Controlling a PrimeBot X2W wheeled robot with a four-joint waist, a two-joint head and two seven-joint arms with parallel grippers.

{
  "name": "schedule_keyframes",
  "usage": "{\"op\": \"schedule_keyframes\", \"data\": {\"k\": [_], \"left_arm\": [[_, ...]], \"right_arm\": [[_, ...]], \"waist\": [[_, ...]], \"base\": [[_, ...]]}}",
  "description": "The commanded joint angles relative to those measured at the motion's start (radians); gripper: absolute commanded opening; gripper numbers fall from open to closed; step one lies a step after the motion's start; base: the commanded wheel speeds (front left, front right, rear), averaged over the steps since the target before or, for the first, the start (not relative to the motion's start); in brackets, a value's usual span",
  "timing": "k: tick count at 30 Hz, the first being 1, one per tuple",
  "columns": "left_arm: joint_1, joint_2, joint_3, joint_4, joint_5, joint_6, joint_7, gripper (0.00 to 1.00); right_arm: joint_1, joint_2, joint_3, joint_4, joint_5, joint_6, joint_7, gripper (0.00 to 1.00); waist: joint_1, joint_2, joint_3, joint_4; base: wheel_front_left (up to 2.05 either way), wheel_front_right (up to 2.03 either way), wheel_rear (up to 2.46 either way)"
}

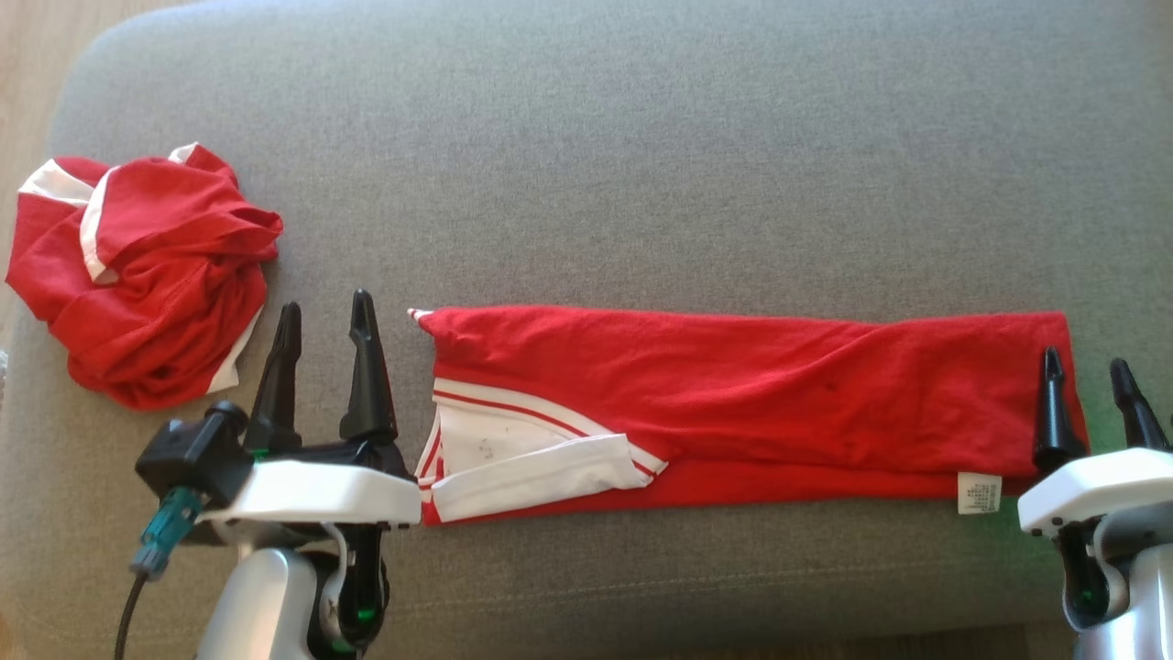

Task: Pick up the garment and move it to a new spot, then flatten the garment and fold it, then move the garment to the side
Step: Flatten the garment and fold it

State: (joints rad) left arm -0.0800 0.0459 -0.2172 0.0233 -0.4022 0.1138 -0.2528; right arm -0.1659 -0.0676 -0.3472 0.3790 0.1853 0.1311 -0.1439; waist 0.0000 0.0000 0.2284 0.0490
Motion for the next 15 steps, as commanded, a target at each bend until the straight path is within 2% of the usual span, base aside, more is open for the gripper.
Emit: {"op": "schedule_keyframes", "data": {"k": [1, 9, 15], "left_arm": [[-0.037, 0.004, 0.028, -0.029, 0.019, -0.006, -0.009, 1.00], [-0.061, 0.004, 0.055, -0.028, 0.051, -0.015, -0.009, 1.00], [-0.069, 0.004, 0.077, -0.027, 0.062, -0.028, -0.009, 1.00]], "right_arm": [[-0.032, -0.002, 0.003, -0.004, -0.018, 0.000, 0.003, 1.00], [-0.063, 0.007, -0.037, 0.089, -0.042, 0.000, 0.053, 1.00], [-0.075, 0.010, -0.026, 0.130, -0.028, 0.000, 0.087, 1.00]], "waist": [[0.0000, 0.0000, 0.010, 0.001], [0.0000, 0.0000, 0.021, 0.006], [0.0000, 0.0000, 0.021, 0.006]], "base": [[0.00, 0.00, 0.00], [0.00, 0.00, 0.00], [0.00, 0.00, 0.00]]}}
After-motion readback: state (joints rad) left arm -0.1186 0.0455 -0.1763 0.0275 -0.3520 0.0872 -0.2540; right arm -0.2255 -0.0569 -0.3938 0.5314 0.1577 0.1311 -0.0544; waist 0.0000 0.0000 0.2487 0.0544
